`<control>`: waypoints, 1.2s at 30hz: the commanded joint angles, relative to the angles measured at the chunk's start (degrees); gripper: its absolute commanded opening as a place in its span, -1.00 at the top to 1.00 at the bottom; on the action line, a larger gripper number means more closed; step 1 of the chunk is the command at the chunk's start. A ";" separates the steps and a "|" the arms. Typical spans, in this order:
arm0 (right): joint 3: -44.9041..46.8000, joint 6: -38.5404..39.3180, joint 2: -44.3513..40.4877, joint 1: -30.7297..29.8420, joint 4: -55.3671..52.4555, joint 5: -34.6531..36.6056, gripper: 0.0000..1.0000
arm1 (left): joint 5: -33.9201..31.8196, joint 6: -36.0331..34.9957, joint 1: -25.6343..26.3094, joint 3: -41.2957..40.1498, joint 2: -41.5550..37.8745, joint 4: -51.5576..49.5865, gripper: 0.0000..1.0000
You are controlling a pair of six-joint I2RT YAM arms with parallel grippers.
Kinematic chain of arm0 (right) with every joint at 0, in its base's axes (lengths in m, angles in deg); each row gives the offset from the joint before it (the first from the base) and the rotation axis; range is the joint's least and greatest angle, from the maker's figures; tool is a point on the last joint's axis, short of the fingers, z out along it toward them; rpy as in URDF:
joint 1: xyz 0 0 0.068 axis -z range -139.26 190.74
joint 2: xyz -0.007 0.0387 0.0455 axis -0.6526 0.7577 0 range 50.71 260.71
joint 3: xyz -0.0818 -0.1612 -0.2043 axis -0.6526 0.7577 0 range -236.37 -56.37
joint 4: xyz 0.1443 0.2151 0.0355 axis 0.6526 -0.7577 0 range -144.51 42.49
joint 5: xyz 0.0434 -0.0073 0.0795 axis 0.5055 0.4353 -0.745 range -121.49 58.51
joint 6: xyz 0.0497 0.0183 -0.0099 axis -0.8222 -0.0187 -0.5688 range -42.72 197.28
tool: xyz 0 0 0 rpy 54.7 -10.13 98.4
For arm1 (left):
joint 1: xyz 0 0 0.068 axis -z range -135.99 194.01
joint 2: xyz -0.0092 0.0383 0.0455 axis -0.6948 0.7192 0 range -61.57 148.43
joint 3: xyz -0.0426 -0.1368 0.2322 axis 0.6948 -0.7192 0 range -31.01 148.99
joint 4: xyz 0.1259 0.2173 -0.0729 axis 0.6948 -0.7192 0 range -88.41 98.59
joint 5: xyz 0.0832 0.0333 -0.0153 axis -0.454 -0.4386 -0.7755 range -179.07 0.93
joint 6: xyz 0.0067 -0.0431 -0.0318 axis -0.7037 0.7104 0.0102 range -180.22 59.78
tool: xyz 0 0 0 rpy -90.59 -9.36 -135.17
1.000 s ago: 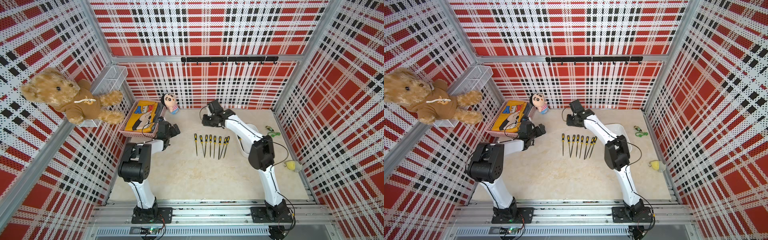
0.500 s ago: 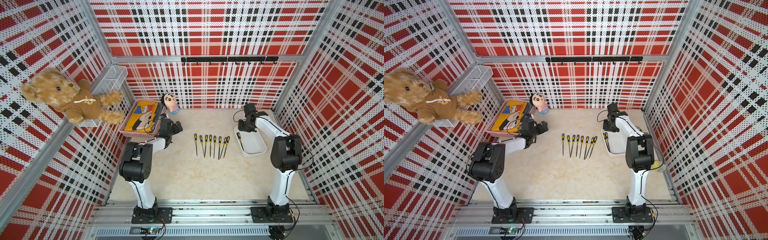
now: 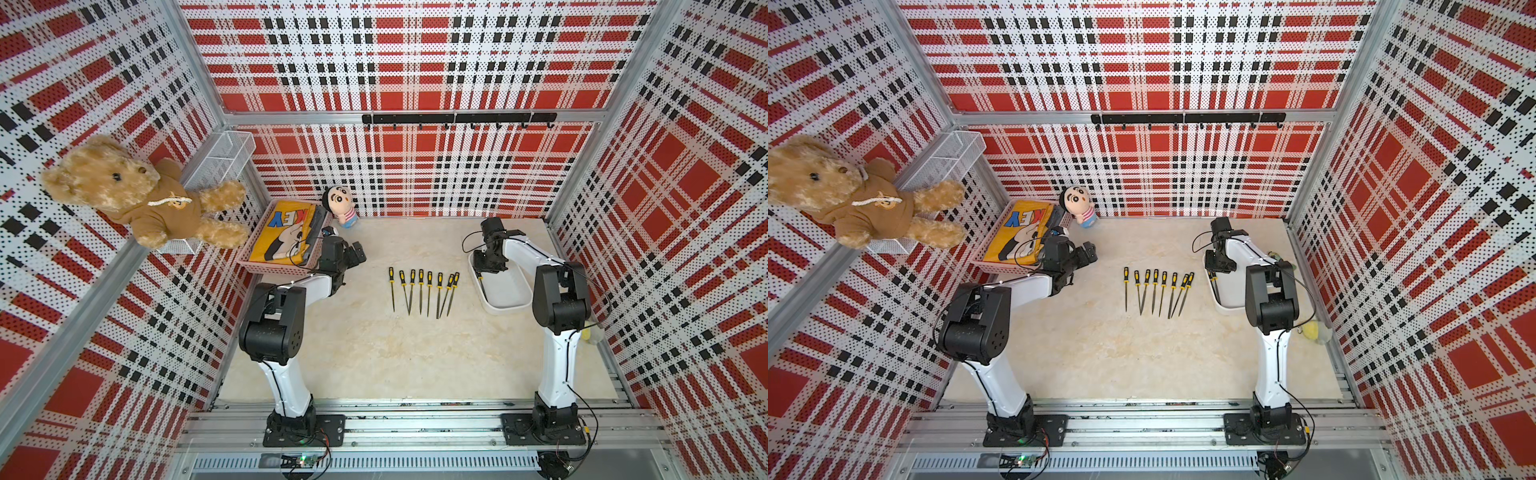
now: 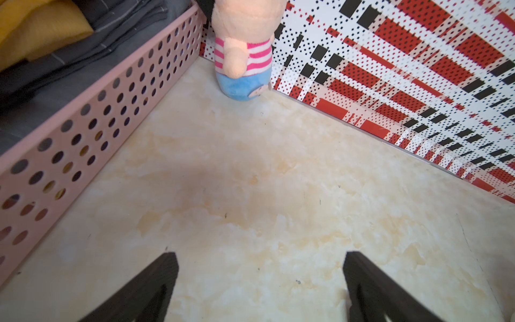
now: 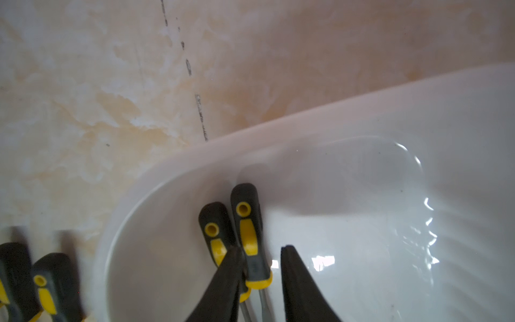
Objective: Take the file tool out of the storage box
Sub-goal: Pick up the file tool from the storage box.
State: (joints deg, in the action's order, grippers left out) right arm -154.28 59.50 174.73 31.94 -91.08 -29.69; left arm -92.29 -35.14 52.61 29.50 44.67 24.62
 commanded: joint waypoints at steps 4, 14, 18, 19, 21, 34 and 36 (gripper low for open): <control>-0.71 0.55 2.18 0.38 1.21 0.66 0.36 | -0.20 -0.82 0.01 1.45 0.20 -0.76 -0.99; 0.88 0.32 3.22 0.43 2.19 0.61 0.37 | -0.19 -0.81 0.04 1.84 0.25 -0.82 -0.99; 2.25 0.29 3.29 0.45 2.29 1.45 0.38 | -0.11 -0.82 0.06 1.99 0.29 -0.82 -0.99; 2.62 0.37 3.09 0.45 2.34 1.89 0.38 | -0.10 -0.87 0.02 2.07 0.30 -0.79 -0.99; 3.37 0.64 2.96 0.45 2.20 3.23 0.39 | -0.18 -0.93 0.02 2.20 0.37 -0.89 -0.99; 4.98 2.44 2.24 2.91 1.96 2.94 0.48 | -0.03 -1.00 0.01 2.53 0.69 -1.04 -0.99; 4.83 2.74 2.36 2.91 1.82 2.87 0.42 | -0.17 -0.95 0.02 2.28 0.64 -1.08 -0.99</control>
State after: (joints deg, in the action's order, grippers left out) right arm -151.22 61.03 175.08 34.10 -85.29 -28.77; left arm -92.32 -35.18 52.61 30.94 44.67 23.49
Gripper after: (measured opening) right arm 0.284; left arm 0.994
